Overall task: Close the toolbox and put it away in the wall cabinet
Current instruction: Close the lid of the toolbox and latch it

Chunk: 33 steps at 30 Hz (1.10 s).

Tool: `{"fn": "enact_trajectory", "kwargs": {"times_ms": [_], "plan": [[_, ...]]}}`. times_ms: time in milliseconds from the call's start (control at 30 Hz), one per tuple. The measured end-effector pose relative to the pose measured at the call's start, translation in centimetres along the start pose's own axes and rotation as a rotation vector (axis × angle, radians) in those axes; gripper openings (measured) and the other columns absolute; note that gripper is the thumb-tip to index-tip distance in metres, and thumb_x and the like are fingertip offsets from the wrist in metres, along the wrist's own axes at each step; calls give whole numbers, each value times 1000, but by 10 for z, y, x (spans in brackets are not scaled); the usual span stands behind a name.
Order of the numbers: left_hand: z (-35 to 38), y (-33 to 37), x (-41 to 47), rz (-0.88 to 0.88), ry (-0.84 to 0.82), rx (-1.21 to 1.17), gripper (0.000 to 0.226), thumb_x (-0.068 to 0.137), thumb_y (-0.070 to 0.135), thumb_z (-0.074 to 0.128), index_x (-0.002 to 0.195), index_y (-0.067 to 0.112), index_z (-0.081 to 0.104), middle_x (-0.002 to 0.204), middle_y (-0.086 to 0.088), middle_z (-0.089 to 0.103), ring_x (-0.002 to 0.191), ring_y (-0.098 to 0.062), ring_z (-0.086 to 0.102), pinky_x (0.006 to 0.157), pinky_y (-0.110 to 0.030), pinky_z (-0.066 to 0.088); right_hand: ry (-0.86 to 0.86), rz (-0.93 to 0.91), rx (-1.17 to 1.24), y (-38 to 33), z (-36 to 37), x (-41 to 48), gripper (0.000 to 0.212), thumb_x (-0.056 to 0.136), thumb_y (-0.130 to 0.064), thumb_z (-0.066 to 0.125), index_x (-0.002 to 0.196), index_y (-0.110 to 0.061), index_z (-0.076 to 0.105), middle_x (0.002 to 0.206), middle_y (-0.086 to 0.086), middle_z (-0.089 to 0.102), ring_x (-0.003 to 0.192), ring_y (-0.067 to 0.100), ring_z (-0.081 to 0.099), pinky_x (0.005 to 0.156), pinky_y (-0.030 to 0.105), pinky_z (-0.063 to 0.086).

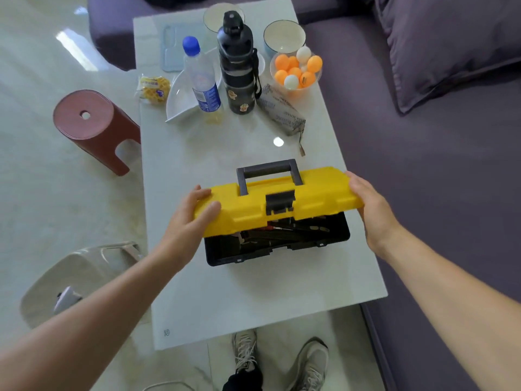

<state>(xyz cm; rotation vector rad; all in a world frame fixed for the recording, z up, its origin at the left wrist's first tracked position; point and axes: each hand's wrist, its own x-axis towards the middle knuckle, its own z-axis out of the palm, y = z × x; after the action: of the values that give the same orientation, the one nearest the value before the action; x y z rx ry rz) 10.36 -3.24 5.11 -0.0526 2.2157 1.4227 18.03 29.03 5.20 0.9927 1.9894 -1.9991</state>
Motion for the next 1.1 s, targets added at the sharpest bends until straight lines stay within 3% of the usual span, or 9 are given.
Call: {"fn": "enact_trajectory", "kwargs": {"times_ms": [133, 233, 333, 433, 600, 733, 833, 967, 1100], "plan": [[22, -38, -23, 119, -53, 300, 82, 80, 69, 46, 148, 30, 21, 160, 12, -4, 144, -8, 5, 112, -34, 17, -42, -3, -15, 36, -4, -7, 51, 85, -51, 52, 134, -38, 50, 130, -21, 55, 115, -5, 50, 88, 20, 36], [46, -53, -29, 177, -13, 506, 87, 82, 64, 42, 151, 23, 6, 158, 2, -25, 145, -17, -18, 118, -43, 3, -45, -18, -62, 56, -4, -8, 53, 91, -47, 48, 142, -33, 39, 144, -13, 46, 129, 6, 42, 97, 22, 33], [51, -53, -27, 213, 77, 715, 92, 80, 65, 43, 150, 13, 15, 158, -19, -10, 146, -32, -10, 117, -53, 2, -42, -12, -144, 55, -2, -7, 55, 95, -43, 47, 146, -30, 31, 154, -5, 32, 140, 13, 28, 114, 38, 24], [40, -41, -19, 220, 85, 879, 105, 67, 79, 44, 147, 15, 22, 158, -18, 5, 146, -33, 0, 115, -54, -4, 81, -10, -338, 49, 5, -15, 59, 94, -45, 48, 147, -27, 27, 156, -2, 28, 142, 17, 25, 114, 42, 25], [40, -16, 15, 146, -72, 1044, 138, 46, 81, 65, 150, 25, -5, 162, -3, -7, 145, -26, -18, 113, -55, -13, 571, 53, -207, 62, 44, -64, 40, 89, -37, 60, 124, -21, 50, 127, 0, 54, 104, 12, 57, 76, 24, 41], [45, -15, 24, 111, -164, 951, 139, 40, 76, 71, 150, 30, -2, 161, 3, 4, 146, -26, -9, 115, -56, -4, 483, 324, 49, 83, 86, -93, 28, 82, -42, 66, 92, -20, 53, 93, -4, 52, 81, 16, 51, 68, 31, 41], [45, -16, 24, 131, -161, 948, 138, 38, 76, 71, 149, 32, 3, 158, 2, 13, 145, -28, 0, 116, -56, 2, 361, 481, 283, 79, 119, -90, 54, 79, -41, 72, 97, 8, 58, 88, 8, 57, 94, 42, 60, 90, 57, 47], [46, -17, 25, 150, -143, 939, 137, 35, 75, 72, 149, 31, 8, 156, 1, 18, 144, -30, 5, 115, -55, 6, 361, 591, 542, 68, 144, -70, 32, 74, -33, 79, 87, -7, 65, 92, 11, 70, 92, 32, 65, 81, 46, 51], [45, -17, 24, 149, -143, 914, 136, 34, 75, 70, 148, 31, 9, 155, 2, 18, 144, -28, 4, 114, -55, 4, 412, 608, 596, 71, 149, -63, 31, 71, -30, 81, 86, -8, 65, 89, 12, 71, 90, 32, 67, 74, 42, 49]]}}
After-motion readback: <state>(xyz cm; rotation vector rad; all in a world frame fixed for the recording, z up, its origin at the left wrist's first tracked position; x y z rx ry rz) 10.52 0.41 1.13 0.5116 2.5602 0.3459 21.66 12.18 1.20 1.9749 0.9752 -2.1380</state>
